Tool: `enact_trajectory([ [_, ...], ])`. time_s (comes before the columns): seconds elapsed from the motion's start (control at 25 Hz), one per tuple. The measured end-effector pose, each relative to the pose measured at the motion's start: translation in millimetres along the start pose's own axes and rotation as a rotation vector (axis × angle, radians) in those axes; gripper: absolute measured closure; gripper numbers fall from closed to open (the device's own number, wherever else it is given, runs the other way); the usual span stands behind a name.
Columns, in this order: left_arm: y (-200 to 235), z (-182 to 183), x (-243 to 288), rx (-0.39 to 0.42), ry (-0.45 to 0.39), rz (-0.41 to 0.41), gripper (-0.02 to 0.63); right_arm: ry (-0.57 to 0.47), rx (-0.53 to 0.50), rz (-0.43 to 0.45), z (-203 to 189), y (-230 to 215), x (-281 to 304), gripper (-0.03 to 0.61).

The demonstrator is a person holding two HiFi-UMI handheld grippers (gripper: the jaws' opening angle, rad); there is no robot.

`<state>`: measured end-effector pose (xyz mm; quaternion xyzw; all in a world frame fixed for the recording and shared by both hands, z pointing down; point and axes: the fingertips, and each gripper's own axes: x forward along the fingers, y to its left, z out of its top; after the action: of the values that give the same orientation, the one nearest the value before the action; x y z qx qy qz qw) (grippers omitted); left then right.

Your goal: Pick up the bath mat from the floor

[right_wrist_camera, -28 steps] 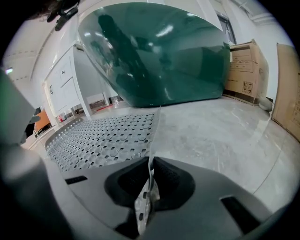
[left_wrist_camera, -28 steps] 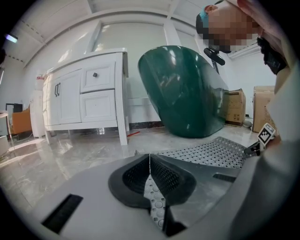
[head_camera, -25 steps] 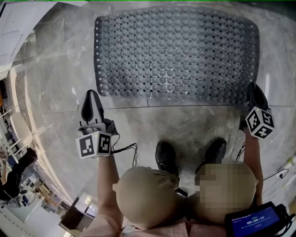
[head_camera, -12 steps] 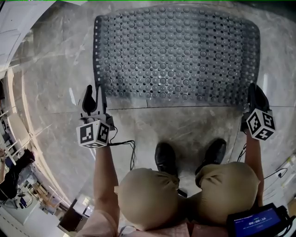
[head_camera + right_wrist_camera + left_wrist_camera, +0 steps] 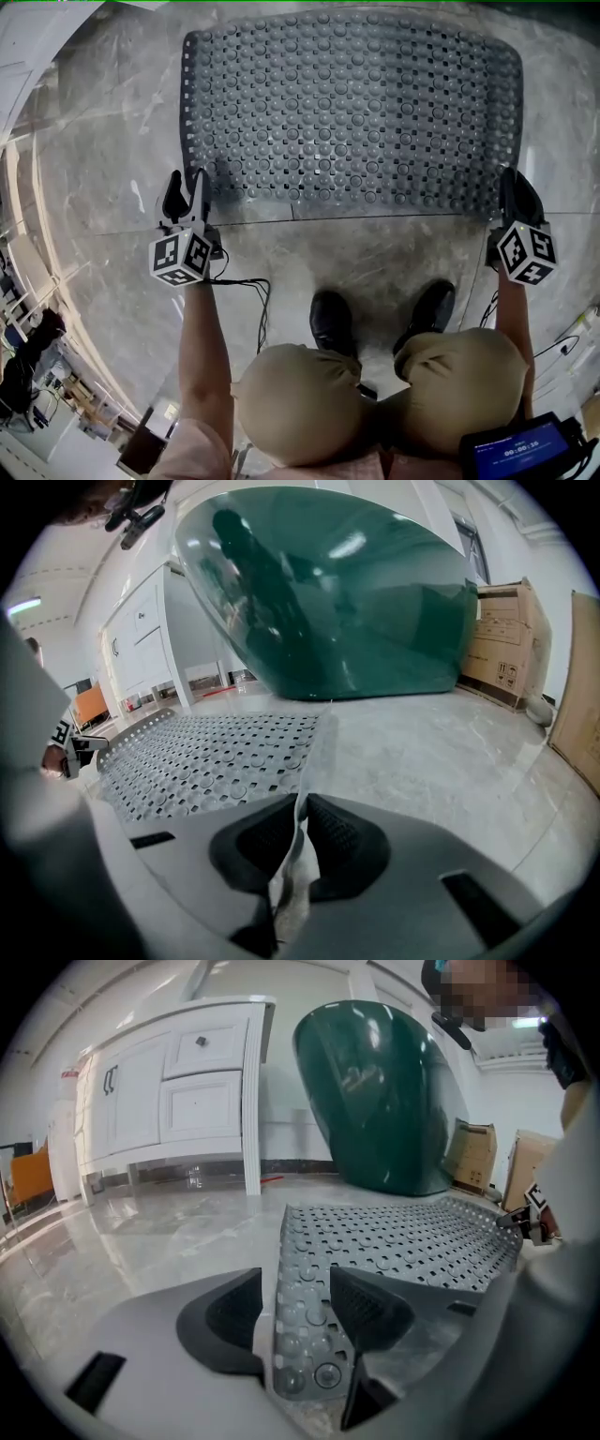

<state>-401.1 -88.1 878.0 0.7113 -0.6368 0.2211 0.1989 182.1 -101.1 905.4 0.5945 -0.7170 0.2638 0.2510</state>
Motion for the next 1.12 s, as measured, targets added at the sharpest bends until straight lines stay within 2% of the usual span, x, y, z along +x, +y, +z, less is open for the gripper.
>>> enact_trajectory([
  [0.24,10.6,-23.4,13.2,-0.092,0.036,0.005,0.408,0.005,-0.009,0.002,-0.7,-1.2,0.0,0.537],
  [0.44,21.4,-35.0,17.9,-0.107,0.069,0.033,0.408,0.001,-0.008,0.005,-1.8,0.4,0.1,0.537],
  [0.64,18.9,-41.6,22.7,-0.092,0.106,0.017,0.414,-0.003,-0.002,0.008,-2.1,-0.6,0.4,0.537],
  [0.8,16.9,-41.4,23.7,-0.040,0.135,0.037,0.475,-0.006,0.002,0.012,-0.3,0.2,0.7,0.537],
  [0.84,17.7,-40.7,24.0,-0.049,0.132,0.050,0.530,-0.007,0.001,0.012,0.2,0.1,0.8,0.537],
  [0.88,18.2,-40.2,24.3,-0.065,0.127,0.059,0.555,-0.008,0.000,0.011,0.7,-0.3,0.8,0.537],
  [1.0,17.8,-38.3,22.9,-0.087,0.126,0.064,0.568,-0.010,0.001,0.008,1.2,0.2,0.2,0.537],
  [1.12,15.3,-34.4,18.4,-0.061,0.137,0.058,0.572,-0.009,0.001,0.007,1.6,2.6,-0.8,0.537],
])
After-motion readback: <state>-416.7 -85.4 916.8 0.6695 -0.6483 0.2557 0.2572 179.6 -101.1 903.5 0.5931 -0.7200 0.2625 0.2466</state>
